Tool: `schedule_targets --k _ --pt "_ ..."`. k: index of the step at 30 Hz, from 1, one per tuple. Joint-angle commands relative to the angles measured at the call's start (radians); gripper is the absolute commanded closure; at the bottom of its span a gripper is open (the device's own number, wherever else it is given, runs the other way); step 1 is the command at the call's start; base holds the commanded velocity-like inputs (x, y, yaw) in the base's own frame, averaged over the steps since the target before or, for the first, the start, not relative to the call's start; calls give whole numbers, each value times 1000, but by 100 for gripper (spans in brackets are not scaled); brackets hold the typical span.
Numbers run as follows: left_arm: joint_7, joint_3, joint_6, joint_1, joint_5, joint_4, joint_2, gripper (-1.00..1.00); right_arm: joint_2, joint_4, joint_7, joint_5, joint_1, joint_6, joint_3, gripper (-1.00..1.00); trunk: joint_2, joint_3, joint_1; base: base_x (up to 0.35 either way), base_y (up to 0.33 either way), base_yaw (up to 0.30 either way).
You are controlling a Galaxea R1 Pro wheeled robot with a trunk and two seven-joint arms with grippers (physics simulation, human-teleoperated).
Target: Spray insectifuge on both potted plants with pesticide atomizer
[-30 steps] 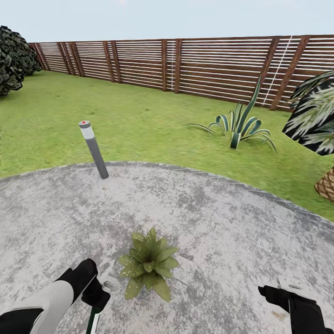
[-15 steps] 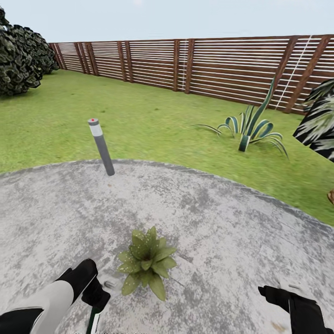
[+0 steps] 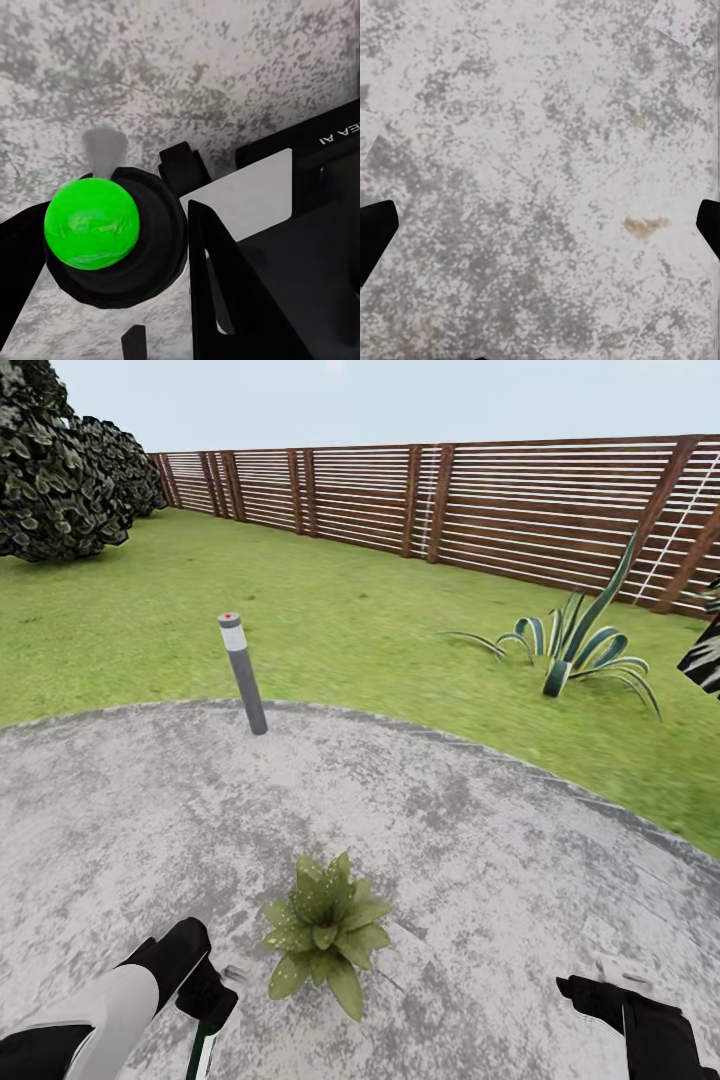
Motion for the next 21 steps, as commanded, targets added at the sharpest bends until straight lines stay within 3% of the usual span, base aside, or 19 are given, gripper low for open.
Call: schedule_targets --k 1,9,16,21 --pt "-8 3 4 0 -9 -2 0 100 0 -1 9 9 -1 1 -3 -100 0 -1 0 212 -251 7" --pt "-7 2 4 0 -9 -2 -21 100 0 -1 9 9 -1 1 -3 -100 0 -1 0 166 -239 1" --pt "-7 3 4 0 -9 -2 -23 100 0 -1 9 9 -1 1 -3 -100 0 -1 0 4 -21 3" --pt "-8 3 4 0 -9 -2 -23 100 0 -1 9 9 -1 1 -3 -100 0 -1 0 0 0 203"
